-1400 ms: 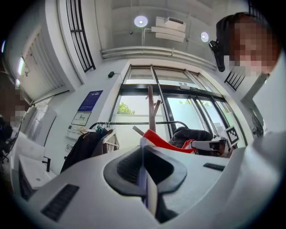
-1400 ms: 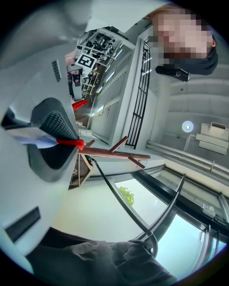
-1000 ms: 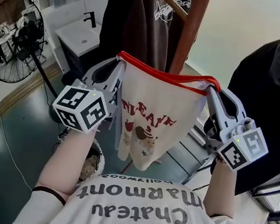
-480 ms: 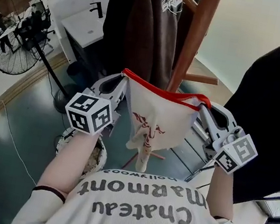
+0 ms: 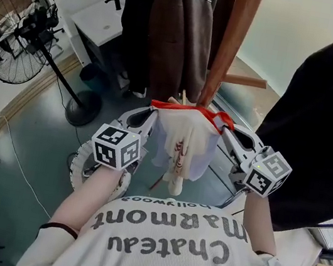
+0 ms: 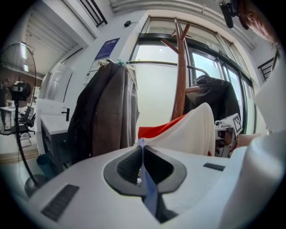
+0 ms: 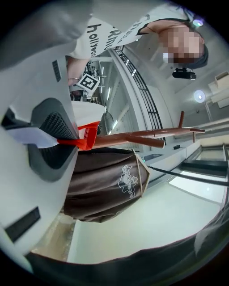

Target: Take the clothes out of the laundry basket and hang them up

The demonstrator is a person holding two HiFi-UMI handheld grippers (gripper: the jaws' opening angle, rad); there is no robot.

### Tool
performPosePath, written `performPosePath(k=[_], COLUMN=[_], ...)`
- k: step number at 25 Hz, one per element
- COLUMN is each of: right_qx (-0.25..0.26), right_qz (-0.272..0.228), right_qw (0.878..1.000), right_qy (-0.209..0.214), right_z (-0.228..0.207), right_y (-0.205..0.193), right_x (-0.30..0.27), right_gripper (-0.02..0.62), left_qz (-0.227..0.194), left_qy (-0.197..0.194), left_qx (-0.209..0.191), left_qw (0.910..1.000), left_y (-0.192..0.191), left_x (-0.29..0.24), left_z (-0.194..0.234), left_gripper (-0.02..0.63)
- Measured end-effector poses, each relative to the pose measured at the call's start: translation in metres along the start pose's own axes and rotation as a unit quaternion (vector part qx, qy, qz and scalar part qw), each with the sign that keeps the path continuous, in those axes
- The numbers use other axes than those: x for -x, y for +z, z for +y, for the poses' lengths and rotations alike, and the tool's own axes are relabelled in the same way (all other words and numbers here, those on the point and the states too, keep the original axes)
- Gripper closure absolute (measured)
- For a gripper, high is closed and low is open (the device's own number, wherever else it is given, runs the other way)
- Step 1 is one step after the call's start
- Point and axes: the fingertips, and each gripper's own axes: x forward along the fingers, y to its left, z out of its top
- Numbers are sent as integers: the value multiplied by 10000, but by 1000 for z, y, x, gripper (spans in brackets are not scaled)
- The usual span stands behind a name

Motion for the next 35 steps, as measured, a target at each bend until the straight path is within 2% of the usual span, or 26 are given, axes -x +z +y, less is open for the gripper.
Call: performPosePath(k=[7, 11, 16, 18, 23, 24, 26, 31, 35], right_qx=[-488, -555, -802, -813, -917, -973, -1131, -1394, -1237], right_qz=[-3, 10, -171, -247, -419, -432, -410, -352, 293], right_qw=[9986, 9980, 9956, 9946, 9910, 9899, 9873, 9817, 9829], right_qy=[-220, -296, -454, -593, -882, -938, -1035, -1250, -1329], right_z=[16, 29, 33, 37, 45, 48, 55, 72, 97], right_y=[-16, -22, -12, -11, -17, -20, -27, -45, -79], right_x=[-6, -15, -18, -14, -7, -5, 2, 16, 14], right_gripper=[555, 555, 555, 555, 552, 530, 420, 410, 410], left_qz=[296, 458, 175, 100, 265, 295, 295, 119, 21], left_qy=[-380, -589, -698, -691, -677, -659, -527, 55, 516], left_qx=[258, 219, 78, 124, 332, 355, 438, 901, 1142], left_qw=[9985, 9970, 9974, 9975, 9968, 9968, 9972, 9958, 9921], left_y=[-29, -43, -28, -25, -44, -49, -59, -75, -90], left_x=[11, 15, 28, 38, 71, 80, 101, 151, 197], left_z=[-20, -34, -37, -35, -27, -27, -23, 6, 31], left_gripper=[586, 586, 577, 512, 515, 532, 562, 589, 595])
